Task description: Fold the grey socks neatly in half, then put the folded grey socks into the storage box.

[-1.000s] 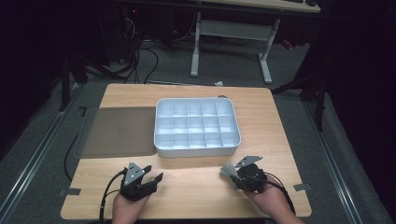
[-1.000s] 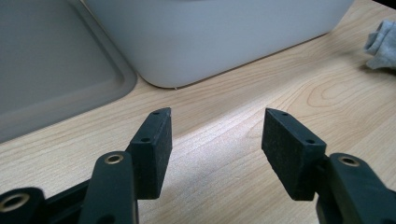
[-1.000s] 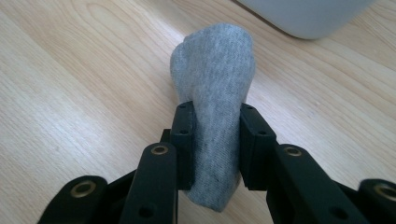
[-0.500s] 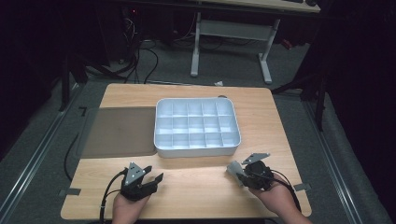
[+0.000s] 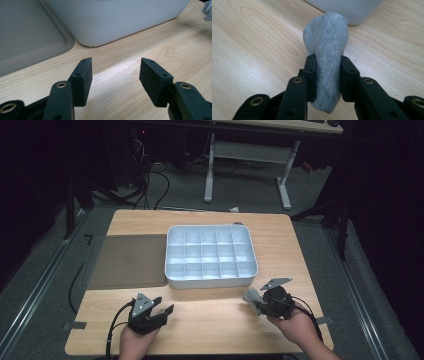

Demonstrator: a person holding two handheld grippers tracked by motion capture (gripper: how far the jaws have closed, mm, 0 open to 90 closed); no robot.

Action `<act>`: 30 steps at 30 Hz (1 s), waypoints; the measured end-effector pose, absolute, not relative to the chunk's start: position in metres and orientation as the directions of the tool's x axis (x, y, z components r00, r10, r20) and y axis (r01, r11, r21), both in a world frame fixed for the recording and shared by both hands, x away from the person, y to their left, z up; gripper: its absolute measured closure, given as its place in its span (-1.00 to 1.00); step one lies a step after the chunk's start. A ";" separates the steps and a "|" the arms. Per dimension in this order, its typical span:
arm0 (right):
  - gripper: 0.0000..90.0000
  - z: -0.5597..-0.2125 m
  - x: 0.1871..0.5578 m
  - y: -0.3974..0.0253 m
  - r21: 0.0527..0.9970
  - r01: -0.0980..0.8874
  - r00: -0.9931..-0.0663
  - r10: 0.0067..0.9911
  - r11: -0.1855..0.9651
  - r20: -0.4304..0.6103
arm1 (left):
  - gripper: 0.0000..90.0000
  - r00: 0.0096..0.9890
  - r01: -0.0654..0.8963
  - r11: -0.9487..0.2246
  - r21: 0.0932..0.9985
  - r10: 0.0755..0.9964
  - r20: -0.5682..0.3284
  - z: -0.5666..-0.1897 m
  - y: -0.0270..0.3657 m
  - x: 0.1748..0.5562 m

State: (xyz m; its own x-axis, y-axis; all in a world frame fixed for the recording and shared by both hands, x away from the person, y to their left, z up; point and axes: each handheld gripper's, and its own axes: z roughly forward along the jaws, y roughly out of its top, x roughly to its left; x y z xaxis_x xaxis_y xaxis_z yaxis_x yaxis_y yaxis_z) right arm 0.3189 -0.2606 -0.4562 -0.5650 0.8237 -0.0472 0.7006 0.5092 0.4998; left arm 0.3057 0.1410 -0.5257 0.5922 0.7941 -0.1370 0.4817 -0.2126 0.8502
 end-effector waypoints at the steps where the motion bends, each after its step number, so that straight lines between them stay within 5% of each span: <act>1: 0.59 -0.454 0.319 -0.260 0.499 0.700 -0.565 0.823 0.512 -0.052 | -0.02 0.592 0.483 -0.212 0.850 0.794 -0.138 -0.526 0.141 0.306; 30: 0.59 -0.390 0.331 -0.262 0.550 0.680 -0.557 0.829 0.485 -0.042 | -0.02 0.617 0.469 -0.226 0.854 0.776 -0.134 -0.522 0.136 0.303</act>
